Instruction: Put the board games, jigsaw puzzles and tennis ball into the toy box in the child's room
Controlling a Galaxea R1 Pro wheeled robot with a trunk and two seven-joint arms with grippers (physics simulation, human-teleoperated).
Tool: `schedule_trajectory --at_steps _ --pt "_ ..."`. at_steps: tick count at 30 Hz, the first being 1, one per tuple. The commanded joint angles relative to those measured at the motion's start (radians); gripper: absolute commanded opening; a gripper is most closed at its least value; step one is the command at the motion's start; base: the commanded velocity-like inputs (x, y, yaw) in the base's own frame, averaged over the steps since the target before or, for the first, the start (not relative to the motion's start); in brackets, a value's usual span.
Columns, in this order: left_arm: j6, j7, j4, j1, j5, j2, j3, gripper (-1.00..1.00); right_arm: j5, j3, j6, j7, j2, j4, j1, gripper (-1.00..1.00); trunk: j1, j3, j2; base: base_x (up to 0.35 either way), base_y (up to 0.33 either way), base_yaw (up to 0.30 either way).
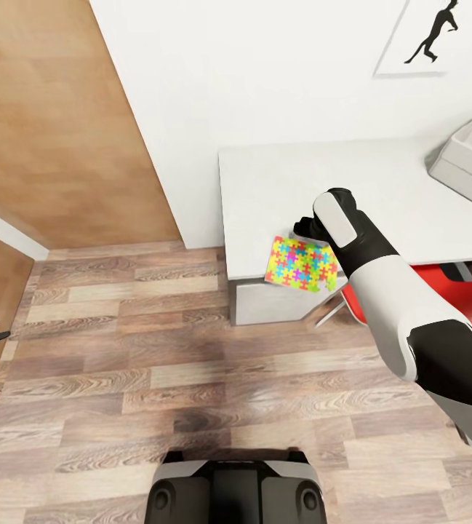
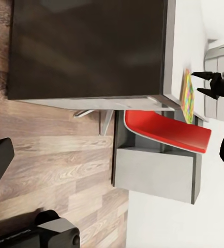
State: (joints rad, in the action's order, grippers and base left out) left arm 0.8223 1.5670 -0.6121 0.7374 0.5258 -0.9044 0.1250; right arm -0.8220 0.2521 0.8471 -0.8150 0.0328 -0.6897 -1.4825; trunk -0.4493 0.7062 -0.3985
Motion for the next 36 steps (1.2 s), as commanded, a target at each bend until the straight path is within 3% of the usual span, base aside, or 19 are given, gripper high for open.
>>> schedule_trajectory --at_steps 1,19,25,27,30,33,36 --pt "0.011 0.004 0.000 0.000 0.000 -0.001 -0.001 1.00 -0.010 0.003 0.001 -0.010 -0.001 -0.001 -0.001 1.00 -0.001 0.000 -0.002 0.000 0.000 0.000" --pt "0.011 0.004 0.002 0.000 0.000 -0.001 -0.001 1.00 -0.012 0.000 0.001 -0.012 -0.002 -0.017 0.000 1.00 -0.001 -0.030 -0.002 0.000 0.000 0.000" --pt "0.011 0.004 0.002 0.000 0.000 0.001 -0.001 1.00 -0.014 -0.001 0.025 -0.018 -0.004 -0.117 0.008 1.00 -0.001 -0.040 -0.002 0.000 0.000 0.000" --pt "0.011 0.004 0.002 0.000 0.000 0.002 -0.001 1.00 -0.017 -0.019 0.075 -0.018 -0.014 -0.164 0.013 1.00 -0.001 -0.043 -0.002 0.000 0.000 0.000" --pt "0.011 0.004 0.002 0.000 0.000 0.002 -0.001 1.00 -0.020 -0.081 0.146 -0.018 -0.022 -0.221 0.024 1.00 -0.001 -0.048 -0.002 0.000 0.000 0.000" --pt "0.011 0.004 0.002 0.000 0.000 0.006 -0.001 1.00 -0.022 -0.133 0.183 -0.019 -0.027 -0.284 0.054 1.00 -0.001 -0.053 -0.002 0.000 0.000 0.000" --pt "0.011 0.004 0.002 0.000 -0.001 0.010 -0.001 1.00 -0.023 -0.152 0.195 -0.019 -0.038 -0.347 0.102 1.00 -0.001 -0.058 -0.002 0.000 0.000 0.000"
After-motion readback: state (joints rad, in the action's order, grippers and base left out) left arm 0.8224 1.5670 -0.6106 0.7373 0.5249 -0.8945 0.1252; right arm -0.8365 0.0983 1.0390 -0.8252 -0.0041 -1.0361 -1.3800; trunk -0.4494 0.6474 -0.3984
